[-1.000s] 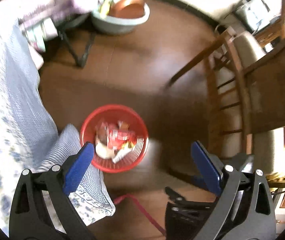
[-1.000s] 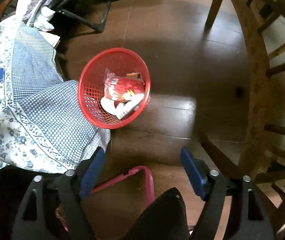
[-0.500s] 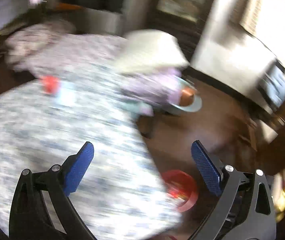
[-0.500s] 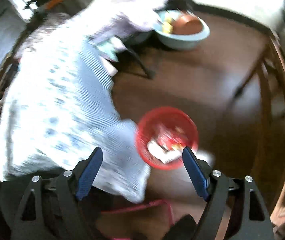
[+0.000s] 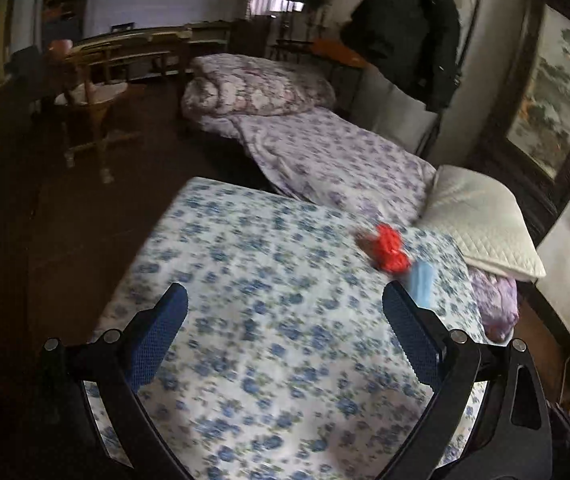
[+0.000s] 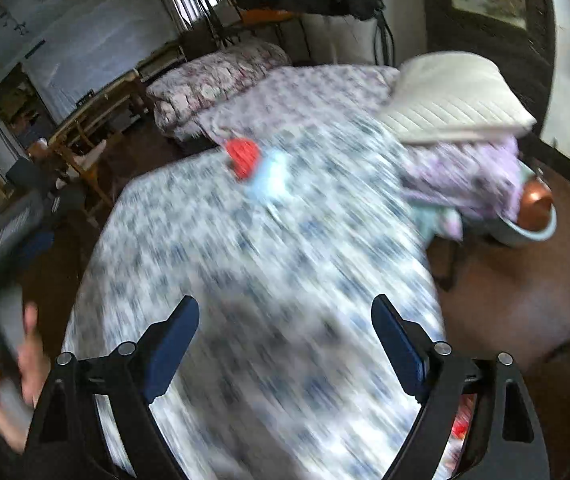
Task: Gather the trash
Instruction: 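Swing both tools back toward the bed, then grasp the blue face mask with the right tool while the left tool grasps the red mesh bag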
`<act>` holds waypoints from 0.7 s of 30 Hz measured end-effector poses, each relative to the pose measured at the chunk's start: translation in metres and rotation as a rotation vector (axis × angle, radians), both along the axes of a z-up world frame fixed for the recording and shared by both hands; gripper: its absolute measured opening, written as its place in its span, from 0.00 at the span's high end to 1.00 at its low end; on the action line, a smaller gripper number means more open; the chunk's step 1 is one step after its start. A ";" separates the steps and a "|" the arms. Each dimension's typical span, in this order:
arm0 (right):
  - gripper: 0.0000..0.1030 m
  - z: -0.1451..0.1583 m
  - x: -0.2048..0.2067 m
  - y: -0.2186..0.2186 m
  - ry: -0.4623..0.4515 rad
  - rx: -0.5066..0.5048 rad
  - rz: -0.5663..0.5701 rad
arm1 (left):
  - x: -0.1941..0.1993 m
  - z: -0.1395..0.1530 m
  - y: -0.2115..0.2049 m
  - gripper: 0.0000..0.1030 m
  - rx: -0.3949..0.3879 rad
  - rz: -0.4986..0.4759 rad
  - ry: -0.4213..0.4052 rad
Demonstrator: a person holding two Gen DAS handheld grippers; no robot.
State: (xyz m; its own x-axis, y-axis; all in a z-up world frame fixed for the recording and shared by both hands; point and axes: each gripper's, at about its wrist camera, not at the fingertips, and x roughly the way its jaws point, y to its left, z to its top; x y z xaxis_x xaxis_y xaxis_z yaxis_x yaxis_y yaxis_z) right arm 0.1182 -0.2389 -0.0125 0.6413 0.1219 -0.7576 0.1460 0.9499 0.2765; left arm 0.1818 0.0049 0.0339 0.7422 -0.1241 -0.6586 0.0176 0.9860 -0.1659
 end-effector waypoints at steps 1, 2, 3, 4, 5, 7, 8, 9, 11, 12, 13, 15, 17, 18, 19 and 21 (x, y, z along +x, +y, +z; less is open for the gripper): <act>0.16 -0.001 0.015 0.008 -0.015 -0.008 -0.008 | 0.000 0.001 0.004 0.09 -0.002 0.009 -0.004; 0.16 -0.003 0.029 0.014 -0.018 -0.021 -0.014 | 0.002 0.001 0.008 0.09 -0.007 0.008 -0.002; 0.16 -0.004 0.040 0.020 -0.013 -0.034 -0.018 | 0.005 0.000 0.009 0.09 -0.008 0.007 0.003; 0.16 -0.008 0.055 0.024 0.004 -0.053 -0.024 | 0.006 -0.001 0.011 0.09 -0.006 0.004 0.008; 0.16 -0.012 0.068 0.025 0.021 -0.073 -0.034 | 0.009 -0.002 0.012 0.09 -0.002 0.002 0.015; 0.16 -0.019 0.088 0.026 0.043 -0.098 -0.043 | 0.010 -0.004 0.013 0.09 -0.006 0.003 0.022; 0.16 -0.023 0.098 0.026 0.060 -0.112 -0.044 | 0.012 -0.003 0.014 0.09 -0.021 0.000 0.027; 0.16 -0.026 0.105 0.027 0.072 -0.119 -0.044 | 0.013 -0.004 0.015 0.09 -0.033 -0.002 0.028; 0.16 -0.033 0.116 0.026 0.088 -0.121 -0.056 | 0.014 -0.003 0.015 0.09 -0.053 -0.011 0.030; 0.16 -0.036 0.118 0.026 0.089 -0.119 -0.061 | 0.015 -0.003 0.013 0.09 -0.057 -0.015 0.031; 0.16 -0.038 0.121 0.026 0.089 -0.118 -0.067 | 0.015 -0.004 0.013 0.09 -0.059 -0.018 0.033; 0.16 -0.043 0.128 0.025 0.094 -0.122 -0.082 | 0.015 -0.006 0.012 0.09 -0.063 -0.023 0.039; 0.16 -0.050 0.137 0.023 0.109 -0.120 -0.095 | 0.015 -0.007 0.011 0.09 -0.072 -0.030 0.047; 0.16 -0.052 0.140 0.022 0.114 -0.117 -0.098 | 0.015 -0.008 0.011 0.09 -0.080 -0.035 0.051; 0.16 -0.057 0.144 0.019 0.123 -0.113 -0.106 | 0.015 -0.008 0.010 0.09 -0.085 -0.037 0.053; 0.16 -0.063 0.150 0.016 0.131 -0.105 -0.115 | 0.014 -0.008 0.009 0.09 -0.085 -0.041 0.055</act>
State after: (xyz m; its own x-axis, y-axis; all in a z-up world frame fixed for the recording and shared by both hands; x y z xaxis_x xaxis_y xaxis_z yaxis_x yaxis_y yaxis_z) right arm 0.2680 -0.2226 -0.0754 0.5417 -0.0309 -0.8400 0.2836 0.9475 0.1481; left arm 0.1962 0.0142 0.0257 0.6986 -0.2107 -0.6837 0.0462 0.9669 -0.2508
